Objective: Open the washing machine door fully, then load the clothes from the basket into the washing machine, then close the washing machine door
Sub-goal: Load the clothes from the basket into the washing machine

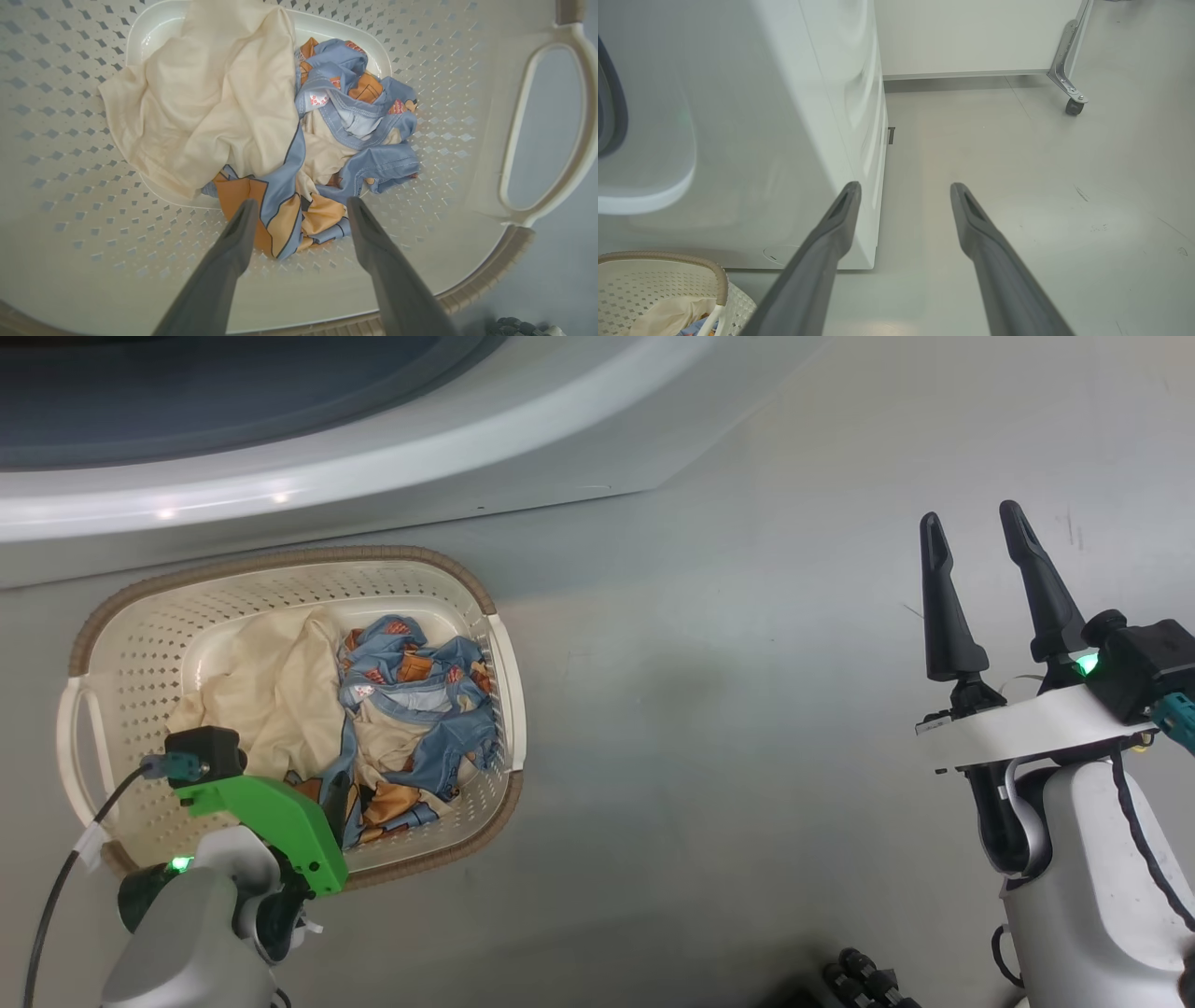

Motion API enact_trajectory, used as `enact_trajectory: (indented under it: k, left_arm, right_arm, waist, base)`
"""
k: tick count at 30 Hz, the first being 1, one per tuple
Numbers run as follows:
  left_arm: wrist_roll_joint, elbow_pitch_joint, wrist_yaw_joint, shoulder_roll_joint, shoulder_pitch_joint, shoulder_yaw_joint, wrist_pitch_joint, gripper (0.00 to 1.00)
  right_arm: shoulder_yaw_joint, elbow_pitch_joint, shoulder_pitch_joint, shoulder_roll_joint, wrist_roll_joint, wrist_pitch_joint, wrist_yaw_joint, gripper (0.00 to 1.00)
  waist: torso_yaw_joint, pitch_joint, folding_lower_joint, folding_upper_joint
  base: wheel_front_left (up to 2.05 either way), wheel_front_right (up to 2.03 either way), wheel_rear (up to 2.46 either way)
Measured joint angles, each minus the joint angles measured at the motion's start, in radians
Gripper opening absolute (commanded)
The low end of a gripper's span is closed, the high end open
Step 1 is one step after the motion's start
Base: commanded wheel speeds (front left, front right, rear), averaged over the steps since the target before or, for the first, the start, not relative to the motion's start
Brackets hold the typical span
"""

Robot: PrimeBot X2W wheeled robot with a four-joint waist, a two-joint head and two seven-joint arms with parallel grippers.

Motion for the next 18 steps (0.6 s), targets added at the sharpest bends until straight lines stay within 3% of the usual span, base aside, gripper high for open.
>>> enact_trajectory:
  k: [18]
  left_arm:
    - [-0.01, 0.098, -0.008, 0.0, -0.073, -0.002, 0.011, 1.0]
  right_arm:
    - [-0.031, -0.017, -0.026, 0.0, -0.001, 0.0, 0.0, 1.0]
  waist:
    - [-0.003, 0.093, -0.0001, 0.0]
  base:
    - [0.0, 0.0, 0.0]
